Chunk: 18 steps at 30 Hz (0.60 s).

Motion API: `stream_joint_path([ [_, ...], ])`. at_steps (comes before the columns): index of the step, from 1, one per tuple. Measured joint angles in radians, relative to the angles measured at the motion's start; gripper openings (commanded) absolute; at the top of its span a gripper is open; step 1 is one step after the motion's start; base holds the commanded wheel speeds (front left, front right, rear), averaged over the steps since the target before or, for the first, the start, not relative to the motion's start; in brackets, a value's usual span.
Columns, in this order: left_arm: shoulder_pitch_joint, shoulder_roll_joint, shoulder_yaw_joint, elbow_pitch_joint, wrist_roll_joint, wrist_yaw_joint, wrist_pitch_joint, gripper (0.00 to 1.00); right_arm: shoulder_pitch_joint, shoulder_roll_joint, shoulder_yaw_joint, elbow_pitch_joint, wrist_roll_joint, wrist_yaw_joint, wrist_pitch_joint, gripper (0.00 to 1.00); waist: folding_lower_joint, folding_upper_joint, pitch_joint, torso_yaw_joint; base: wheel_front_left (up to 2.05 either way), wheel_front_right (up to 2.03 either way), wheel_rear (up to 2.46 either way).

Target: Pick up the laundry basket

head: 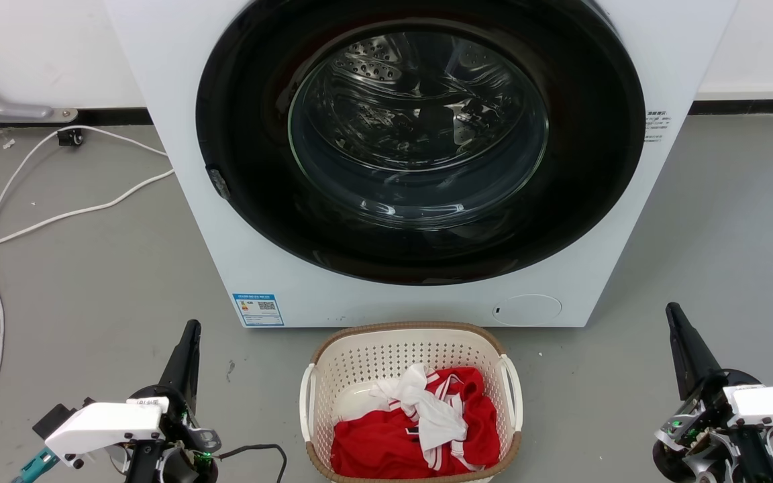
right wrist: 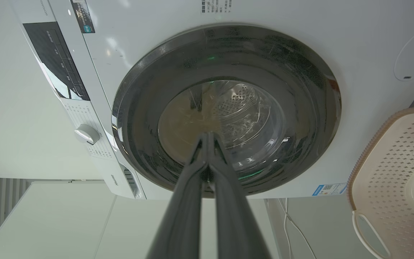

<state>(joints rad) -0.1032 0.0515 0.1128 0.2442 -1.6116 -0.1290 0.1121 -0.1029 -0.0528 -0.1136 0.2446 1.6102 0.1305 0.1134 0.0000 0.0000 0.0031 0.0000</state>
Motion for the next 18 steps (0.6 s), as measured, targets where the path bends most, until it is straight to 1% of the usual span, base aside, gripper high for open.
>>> stream_joint_path([
  [18, 0.0, 0.0, 0.0, 0.0, 0.0, 0.0, 0.0, 0.0, 0.0, 0.0, 0.0, 0.0, 0.0, 0.0, 0.0, 0.0, 0.0, 0.0, 0.0, 0.0, 0.0, 0.0, 0.0],
])
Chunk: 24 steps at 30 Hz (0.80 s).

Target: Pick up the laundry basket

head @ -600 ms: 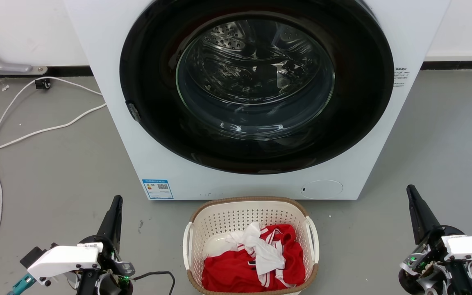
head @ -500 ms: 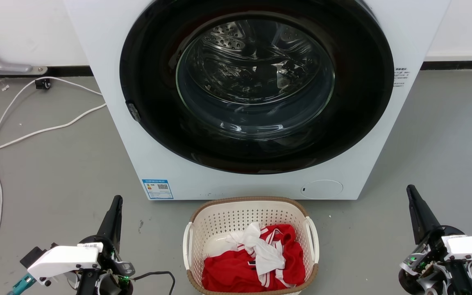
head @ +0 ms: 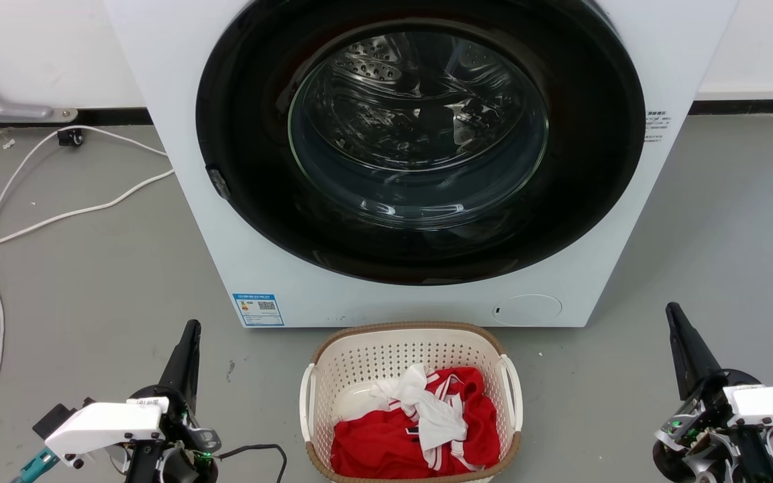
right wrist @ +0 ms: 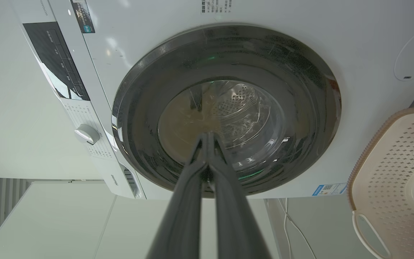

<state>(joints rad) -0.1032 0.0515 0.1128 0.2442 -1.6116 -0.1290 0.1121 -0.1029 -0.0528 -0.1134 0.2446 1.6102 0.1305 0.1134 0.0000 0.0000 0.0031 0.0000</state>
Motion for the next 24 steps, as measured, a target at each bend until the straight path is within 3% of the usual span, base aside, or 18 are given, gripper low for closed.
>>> stream_joint_path([
  [4, 0.0, 0.0, 0.0, 0.0, 0.0, 0.0, 0.0, 0.0, 0.0, 0.0, 0.0, 0.0, 0.0, 0.0, 0.0, 0.0, 0.0, 0.0, 0.0, 0.0, 0.0, 0.0, 0.0],
  [5, 0.007, -0.001, -0.001, 0.011, 0.0, 0.001, -0.001, 1.0, 0.008, 0.0, 0.001, 0.01, 0.0, 0.0, 0.0, 1.0, 0.0, 0.0, 0.0, 0.0, 0.0, 0.0, 0.0],
  [16, 0.03, -0.004, -0.041, 0.006, 0.012, 0.003, -0.052, 1.0, 0.037, 0.002, 0.03, 0.003, -0.019, 0.0, -0.048, 1.0, 0.0, 0.0, 0.001, 0.001, 0.0, 0.0, 0.0],
  [24, 0.027, -0.004, -0.052, -0.026, 0.123, 0.003, -0.087, 1.0, 0.042, 0.0, 0.046, -0.01, -0.104, 0.0, -0.088, 1.0, 0.0, 0.0, 0.001, 0.002, 0.0, 0.0, 0.0],
])
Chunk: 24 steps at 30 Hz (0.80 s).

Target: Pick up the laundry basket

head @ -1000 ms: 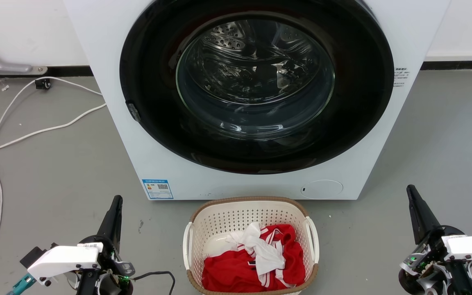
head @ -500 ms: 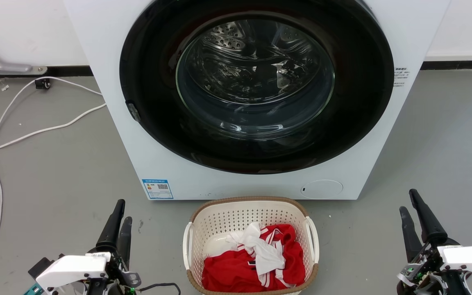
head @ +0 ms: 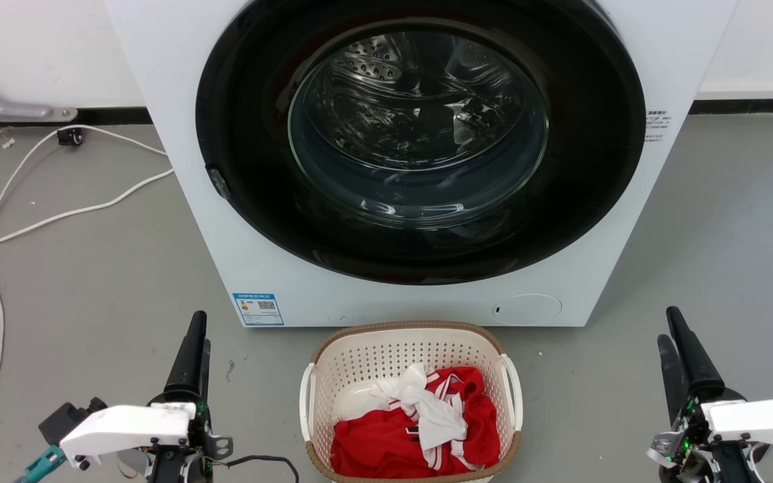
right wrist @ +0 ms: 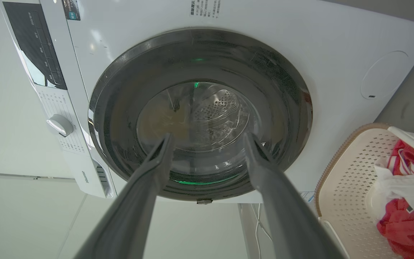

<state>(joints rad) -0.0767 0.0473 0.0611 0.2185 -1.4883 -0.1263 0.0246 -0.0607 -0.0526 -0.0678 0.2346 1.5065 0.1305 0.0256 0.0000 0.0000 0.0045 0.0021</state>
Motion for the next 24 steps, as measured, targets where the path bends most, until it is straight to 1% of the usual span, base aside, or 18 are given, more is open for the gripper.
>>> stream_joint_path([
  [3, -0.003, 0.0, -0.01, -0.014, 0.075, 0.0, -0.012, 1.0, 0.0, 0.0, 0.0, -0.007, -0.064, 0.0, -0.012, 1.0, 0.0, 0.0, 0.0, 0.0, 0.0, 0.0, 0.0],
  [4, -0.007, 0.0, -0.018, -0.024, 0.126, 0.0, -0.021, 1.0, 0.0, 0.0, -0.001, -0.011, -0.112, 0.0, -0.021, 1.0, 0.0, 0.0, 0.0, 0.001, 0.0, 0.0, 0.0],
  [5, -0.007, 0.0, -0.018, -0.024, 0.126, 0.0, -0.021, 1.0, 0.0, 0.0, -0.001, -0.011, -0.112, 0.0, -0.021, 1.0, 0.0, 0.0, 0.0, 0.001, 0.0, 0.0, 0.0],
  [6, -0.008, 0.0, -0.021, -0.029, 0.15, 0.0, -0.024, 1.0, 0.0, 0.0, -0.002, -0.014, -0.135, 0.0, -0.025, 1.0, 0.0, 0.0, 0.0, 0.001, 0.0, 0.0, 0.0],
  [12, -0.009, 0.0, -0.039, -0.049, 0.286, 0.001, -0.047, 1.0, 0.0, 0.001, -0.003, -0.027, -0.287, 0.0, -0.046, 1.0, 0.0, 0.0, 0.001, 0.002, 0.0, 0.0, 0.0],
  [20, -0.012, 0.0, -0.076, -0.06, 0.451, 0.021, -0.076, 1.0, 0.0, 0.002, 0.002, -0.04, -0.483, 0.0, -0.076, 1.0, 0.0, 0.0, 0.001, 0.003, 0.0, 0.0, 0.0],
  [24, -0.015, 0.0, -0.097, -0.059, 0.526, 0.022, -0.09, 1.0, 0.0, 0.002, 0.007, -0.046, -0.582, 0.0, -0.088, 1.0, 0.0, 0.0, 0.001, 0.004, 0.0, 0.0, 0.0],
])
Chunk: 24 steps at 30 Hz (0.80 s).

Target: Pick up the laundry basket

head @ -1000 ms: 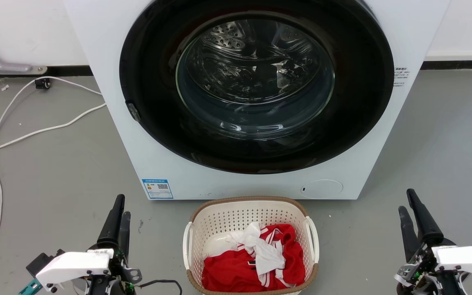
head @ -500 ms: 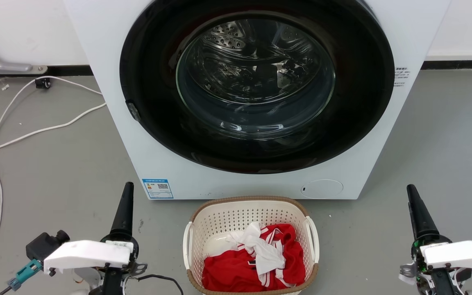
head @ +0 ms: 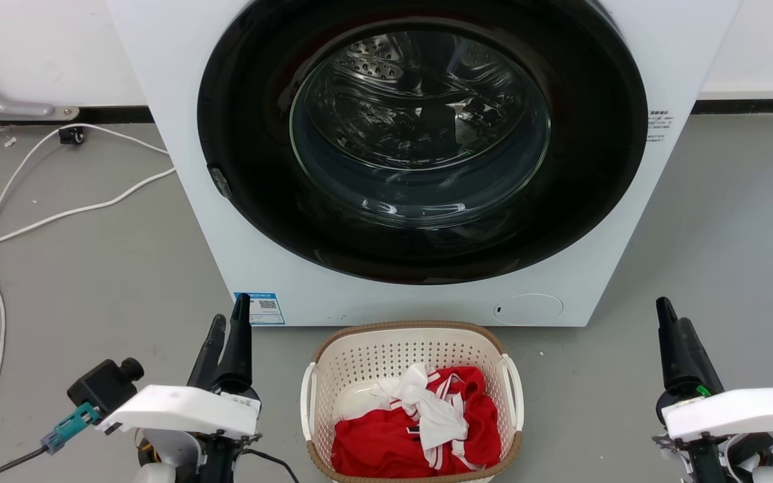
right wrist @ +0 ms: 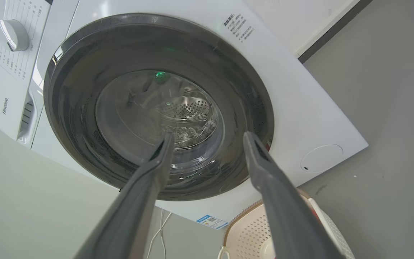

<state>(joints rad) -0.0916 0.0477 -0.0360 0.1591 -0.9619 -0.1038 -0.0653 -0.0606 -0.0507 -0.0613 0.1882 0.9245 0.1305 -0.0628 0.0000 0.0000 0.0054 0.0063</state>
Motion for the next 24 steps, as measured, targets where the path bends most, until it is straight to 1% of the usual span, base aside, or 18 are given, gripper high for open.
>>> stream_joint_path([
  [9, -0.009, 0.0, -0.031, 0.008, 0.157, 0.018, -0.028, 1.0, 0.0, 0.0, 0.012, -0.014, -0.218, 0.0, -0.029, 1.0, 0.0, 0.0, 0.0, 0.002, 0.0, 0.0, 0.0],
  [13, -0.011, 0.0, -0.041, 0.01, 0.224, 0.035, -0.04, 1.0, 0.0, 0.0, 0.017, -0.016, -0.307, 0.0, -0.043, 1.0, 0.0, 0.0, 0.0, 0.003, 0.0, 0.0, 0.0],
  [14, -0.012, 0.0, -0.046, 0.01, 0.255, 0.039, -0.045, 1.0, 0.0, 0.0, 0.02, -0.016, -0.348, 0.0, -0.044, 1.0, 0.0, 0.0, 0.0, 0.004, 0.0, 0.0, 0.0],
  [15, -0.012, 0.0, -0.046, 0.01, 0.255, 0.039, -0.045, 1.0, 0.0, 0.0, 0.02, -0.016, -0.348, 0.0, -0.044, 1.0, 0.0, 0.0, 0.0, 0.004, 0.0, 0.0, 0.0],
  [24, -0.017, 0.0, -0.061, 0.016, 0.376, 0.06, -0.071, 1.0, 0.002, 0.0, 0.029, -0.032, -0.483, 0.0, -0.054, 1.0, 0.0, 0.0, 0.001, 0.005, 0.0, 0.0, 0.0],
])
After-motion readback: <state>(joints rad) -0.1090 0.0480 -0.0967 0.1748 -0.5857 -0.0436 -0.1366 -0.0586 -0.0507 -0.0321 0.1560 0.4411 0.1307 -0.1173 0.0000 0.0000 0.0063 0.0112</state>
